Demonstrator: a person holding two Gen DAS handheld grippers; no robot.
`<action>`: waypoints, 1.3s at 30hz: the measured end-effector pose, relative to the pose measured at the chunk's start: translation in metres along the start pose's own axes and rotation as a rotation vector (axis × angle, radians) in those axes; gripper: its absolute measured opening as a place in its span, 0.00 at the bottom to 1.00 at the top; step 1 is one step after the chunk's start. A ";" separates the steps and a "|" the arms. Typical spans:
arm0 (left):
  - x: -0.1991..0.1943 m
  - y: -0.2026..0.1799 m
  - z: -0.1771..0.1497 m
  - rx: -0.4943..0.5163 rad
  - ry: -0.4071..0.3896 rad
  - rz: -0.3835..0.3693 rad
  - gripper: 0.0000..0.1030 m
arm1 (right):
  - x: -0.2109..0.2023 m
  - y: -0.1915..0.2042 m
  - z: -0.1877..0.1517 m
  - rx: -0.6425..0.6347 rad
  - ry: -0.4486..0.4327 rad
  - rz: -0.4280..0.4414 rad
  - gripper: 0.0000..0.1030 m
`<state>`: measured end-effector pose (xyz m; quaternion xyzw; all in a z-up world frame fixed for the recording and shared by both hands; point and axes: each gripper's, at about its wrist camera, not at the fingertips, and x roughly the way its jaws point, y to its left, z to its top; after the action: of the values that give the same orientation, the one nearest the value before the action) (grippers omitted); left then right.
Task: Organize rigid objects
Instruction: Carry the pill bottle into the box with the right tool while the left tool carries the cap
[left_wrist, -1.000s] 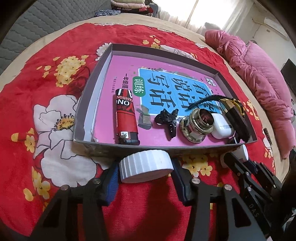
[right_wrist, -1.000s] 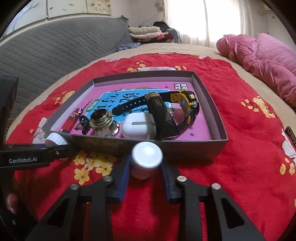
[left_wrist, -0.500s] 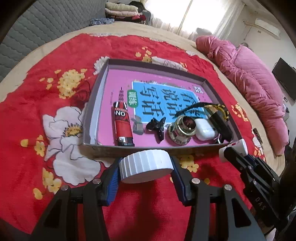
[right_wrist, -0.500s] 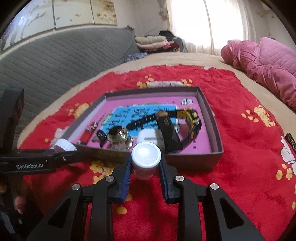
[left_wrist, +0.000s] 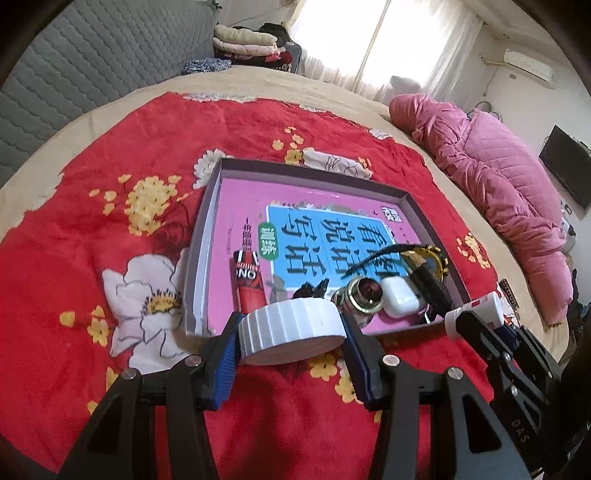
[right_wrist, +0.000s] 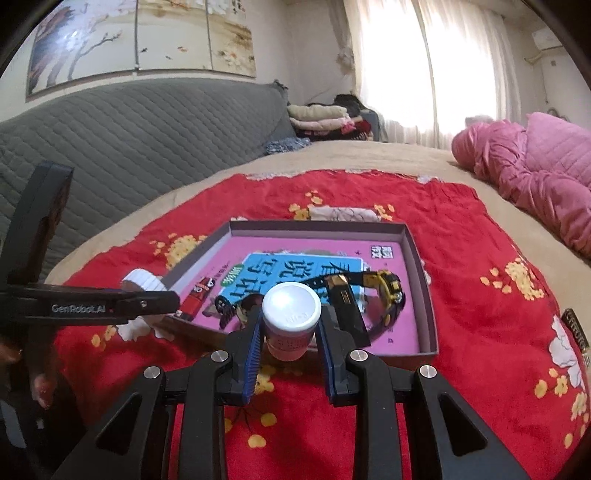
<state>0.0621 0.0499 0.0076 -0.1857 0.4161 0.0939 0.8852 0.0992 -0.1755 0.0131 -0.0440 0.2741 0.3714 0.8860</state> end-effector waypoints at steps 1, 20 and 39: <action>0.001 -0.001 0.002 0.004 -0.004 0.004 0.50 | 0.001 0.000 0.001 0.001 -0.003 0.002 0.27; 0.039 -0.010 0.014 0.034 0.025 0.037 0.50 | 0.031 -0.015 0.018 0.021 -0.029 0.030 0.27; 0.054 -0.015 0.010 0.070 0.048 0.049 0.50 | 0.056 -0.007 0.010 0.014 0.004 0.084 0.27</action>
<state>0.1082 0.0405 -0.0244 -0.1467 0.4448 0.0964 0.8782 0.1404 -0.1422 -0.0087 -0.0270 0.2799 0.4062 0.8694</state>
